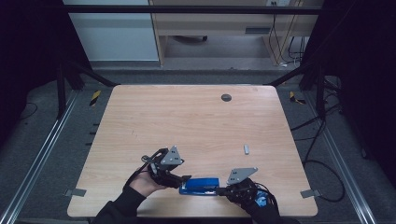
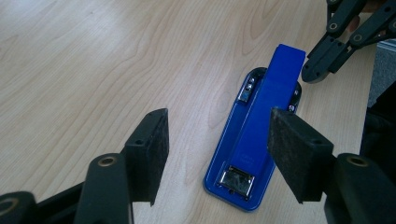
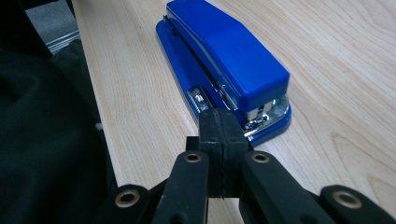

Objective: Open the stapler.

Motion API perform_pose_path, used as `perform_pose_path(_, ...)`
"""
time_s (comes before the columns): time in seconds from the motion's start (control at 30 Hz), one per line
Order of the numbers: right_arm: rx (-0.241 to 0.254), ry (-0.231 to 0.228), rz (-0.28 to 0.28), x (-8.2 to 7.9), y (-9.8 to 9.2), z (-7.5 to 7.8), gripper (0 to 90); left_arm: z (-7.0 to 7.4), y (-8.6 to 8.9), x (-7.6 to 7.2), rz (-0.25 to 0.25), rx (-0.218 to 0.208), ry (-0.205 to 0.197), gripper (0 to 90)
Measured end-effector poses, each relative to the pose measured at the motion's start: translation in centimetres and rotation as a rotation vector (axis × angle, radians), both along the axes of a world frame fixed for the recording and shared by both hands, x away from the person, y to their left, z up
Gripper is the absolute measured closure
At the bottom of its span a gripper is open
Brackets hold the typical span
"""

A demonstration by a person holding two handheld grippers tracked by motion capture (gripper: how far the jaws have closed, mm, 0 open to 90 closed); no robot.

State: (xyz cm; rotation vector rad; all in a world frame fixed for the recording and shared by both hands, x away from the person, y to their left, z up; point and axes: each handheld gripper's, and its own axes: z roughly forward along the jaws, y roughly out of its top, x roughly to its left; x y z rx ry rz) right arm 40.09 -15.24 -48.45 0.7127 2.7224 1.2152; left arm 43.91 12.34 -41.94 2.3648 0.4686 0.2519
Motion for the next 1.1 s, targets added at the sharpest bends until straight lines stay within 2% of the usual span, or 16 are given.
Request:
perform_pose_path(0.2,-0.013,-0.004,-0.003,0.0,0.4,-0.2,90.0,-0.3,-0.9,-0.1,-0.036,0.033,0.015,40.1)
perform_pose_path(0.47,-0.017,-0.001,-0.007,0.1,0.5,-0.2,90.0,-0.7,-2.5,0.0,-0.108,0.088,0.046,43.7)
perform_pose_path(0.67,-0.009,-0.009,-0.010,0.1,0.6,-0.2,90.0,-0.8,-3.1,0.1,-0.134,0.099,0.051,45.6)
perform_pose_path(0.93,-0.010,-0.013,-0.015,0.1,0.8,-0.2,90.0,-1.5,-4.4,0.5,-0.168,0.124,0.080,47.8)
perform_pose_path(1.1,-0.008,-0.020,-0.012,0.1,0.8,-0.2,90.0,-1.8,-5.5,0.6,-0.207,0.160,0.077,48.5)
